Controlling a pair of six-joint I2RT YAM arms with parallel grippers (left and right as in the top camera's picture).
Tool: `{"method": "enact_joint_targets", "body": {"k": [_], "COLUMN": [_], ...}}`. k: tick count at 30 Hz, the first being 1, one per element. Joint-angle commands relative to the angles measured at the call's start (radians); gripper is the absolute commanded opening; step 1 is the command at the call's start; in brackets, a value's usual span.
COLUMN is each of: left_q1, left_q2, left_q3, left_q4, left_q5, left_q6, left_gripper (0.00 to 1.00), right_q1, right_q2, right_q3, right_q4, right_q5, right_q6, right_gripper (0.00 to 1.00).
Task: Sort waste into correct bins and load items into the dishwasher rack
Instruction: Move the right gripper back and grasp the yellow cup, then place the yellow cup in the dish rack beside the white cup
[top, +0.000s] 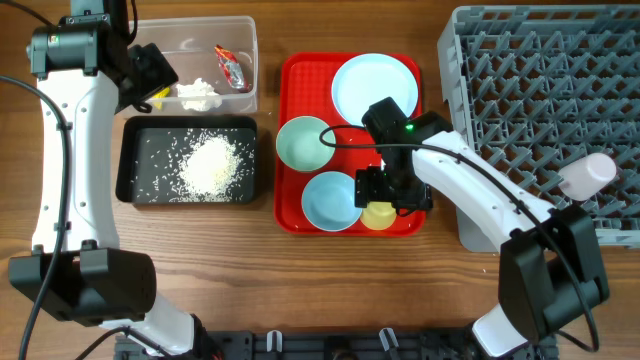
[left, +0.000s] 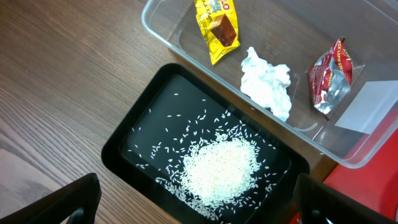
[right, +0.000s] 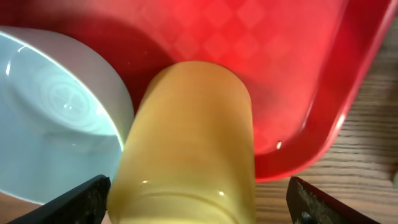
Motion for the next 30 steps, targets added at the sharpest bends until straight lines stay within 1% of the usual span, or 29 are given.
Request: {"method": "enact_joint_targets", "body": {"k": [1,3,4,6,8,16,18,21,23,25,30], "left_q1": [0.004,0.004,0.004,0.004,0.004,0.004,0.004,0.004,0.004,0.004,0.004], "left_q2": [-0.02,-0.02,-0.02,-0.02,-0.02,-0.02,-0.02,-0.02,-0.02,-0.02,-0.02], "left_q3": [-0.008,-0.008,-0.008,-0.008,-0.008,-0.008,-0.008,-0.008,-0.008,-0.008,-0.008], "left_q4": [0.0,0.0,0.0,0.0,0.0,0.0,0.0,0.0,0.0,0.0,0.0], "left_q5": [-0.016,-0.016,-0.016,-0.016,-0.016,-0.016,-0.016,-0.016,-0.016,-0.016,-0.016], "left_q6": [-0.013,-0.013,-0.013,-0.013,-0.013,-0.013,-0.013,-0.013,-0.013,-0.013,-0.013], "left_gripper": [1.0,1.0,1.0,1.0,1.0,1.0,1.0,1.0,1.0,1.0,1.0], "right_q1": [-0.006,-0.006,-0.006,-0.006,-0.006,-0.006,-0.006,-0.006,-0.007,-0.024,-0.145], "right_q2": [-0.026,-0.026,-0.026,-0.026,-0.024,-0.024,-0.024,-0.024,-0.024,-0.025,-0.027], "right_q3": [0.01,0.006,-0.004,-0.038,-0.077,-0.142,-0.142,-0.139,-0.115,-0.059,0.193], "right_q4": [0.0,0.02,0.043,0.087,0.12,0.17,0.174,0.179,0.174,0.132,-0.073], "right_q5": [0.07,0.079,0.08,0.064,0.023,0.023,0.022,-0.025,-0.05,-0.049,-0.053], "right_q6": [0.02,0.015,0.002,-0.011,-0.031,-0.029,-0.028,-0.029,-0.029,-0.041,-0.146], "right_gripper": [0.91,0.87,0.82,0.77,0.77,0.77,0.69,0.66,0.66,0.66,0.66]}}
